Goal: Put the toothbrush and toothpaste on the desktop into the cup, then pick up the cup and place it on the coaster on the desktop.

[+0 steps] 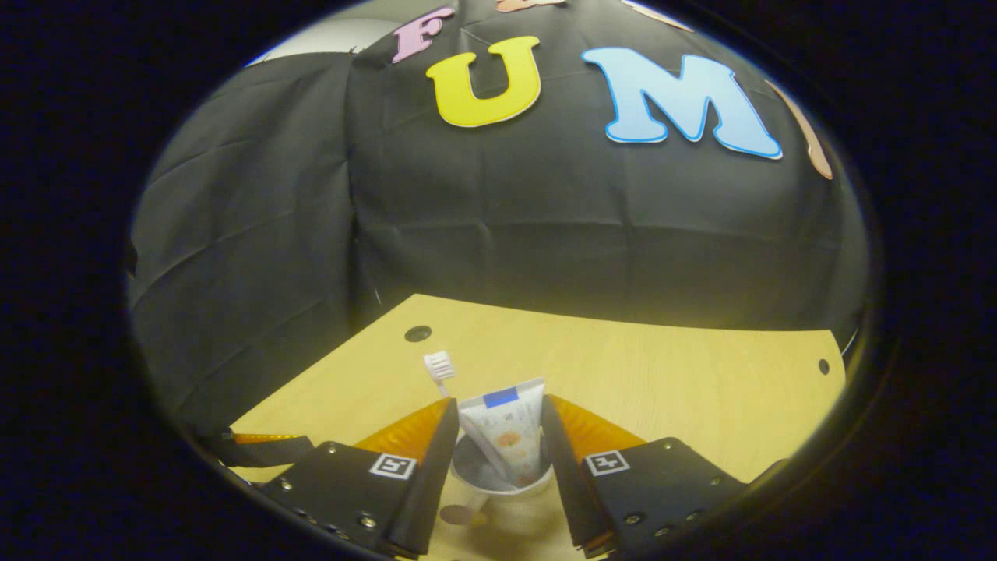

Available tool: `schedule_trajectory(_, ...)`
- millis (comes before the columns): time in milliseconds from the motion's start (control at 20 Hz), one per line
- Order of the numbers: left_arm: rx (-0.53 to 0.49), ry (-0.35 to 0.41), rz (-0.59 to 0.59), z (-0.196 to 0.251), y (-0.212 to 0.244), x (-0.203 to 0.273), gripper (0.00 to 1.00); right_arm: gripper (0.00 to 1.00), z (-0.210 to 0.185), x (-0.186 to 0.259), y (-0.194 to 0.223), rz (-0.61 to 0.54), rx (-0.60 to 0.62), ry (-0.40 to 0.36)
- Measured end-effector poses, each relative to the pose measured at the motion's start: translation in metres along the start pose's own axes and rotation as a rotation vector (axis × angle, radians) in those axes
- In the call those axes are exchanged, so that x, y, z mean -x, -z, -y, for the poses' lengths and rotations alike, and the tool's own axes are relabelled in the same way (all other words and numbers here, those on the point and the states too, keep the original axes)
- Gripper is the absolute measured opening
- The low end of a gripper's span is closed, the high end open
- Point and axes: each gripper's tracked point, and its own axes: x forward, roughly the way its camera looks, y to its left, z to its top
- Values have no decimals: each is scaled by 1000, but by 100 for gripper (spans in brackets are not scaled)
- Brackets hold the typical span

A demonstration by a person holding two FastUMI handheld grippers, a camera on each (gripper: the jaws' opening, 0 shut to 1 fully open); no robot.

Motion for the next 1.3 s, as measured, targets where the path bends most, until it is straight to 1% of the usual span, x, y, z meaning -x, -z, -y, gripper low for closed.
schedule_trajectory(50, -3, 3, 1, 3, 0, 0, 95, 67, 1, 4, -3, 12, 1, 2)
schedule_trajectory(100, -8, 3, 2, 11, -3, 2, 95, 81, 3, 8, -8, 30, 2, 5)
schedule_trajectory(150, -15, 6, 2, 18, -5, 3, 95, 87, 4, 12, -13, 48, 3, 6)
schedule_trajectory(200, -24, 9, 1, 22, -6, 1, 95, 90, 6, 17, -19, 65, -1, 5)
schedule_trajectory(450, -81, 35, -12, 49, -8, 1, 95, 90, 16, 56, -53, 151, -66, -18)
schedule_trajectory(600, -101, 54, -36, 67, -11, -1, 95, 89, 33, 86, -68, 195, -78, -2)
schedule_trajectory(650, -112, 57, -46, 73, -9, -4, 91, 89, 42, 97, -71, 207, -74, 13)
schedule_trajectory(700, -127, 54, -56, 79, -9, -6, 95, 89, 52, 107, -74, 215, -65, 29)
schedule_trajectory(800, -151, 55, -78, 88, -9, -14, 95, 89, 72, 127, -75, 233, -53, 67)
schedule_trajectory(850, -157, 58, -92, 93, -7, -18, 99, 89, 82, 137, -75, 238, -51, 84)
schedule_trajectory(900, -165, 53, -108, 96, -7, -22, 95, 89, 91, 146, -75, 243, -49, 101)
schedule_trajectory(950, -174, 50, -125, 98, -4, -27, 99, 89, 101, 154, -73, 245, -48, 119)
schedule_trajectory(1000, -183, 42, -146, 101, 0, -33, 99, 89, 110, 162, -71, 244, -51, 136)
schedule_trajectory(1050, -191, 35, -176, 101, 5, -39, 95, 89, 119, 167, -69, 240, -56, 151)
schedule_trajectory(1200, -209, 25, -282, 103, 23, -53, 95, 89, 145, 177, -58, 212, -81, 190)
schedule_trajectory(1250, -221, 21, -311, 102, 27, -58, 95, 86, 151, 179, -54, 200, -94, 198)
schedule_trajectory(1300, -236, 17, -339, 101, 31, -63, 95, 89, 157, 180, -50, 187, -105, 202)
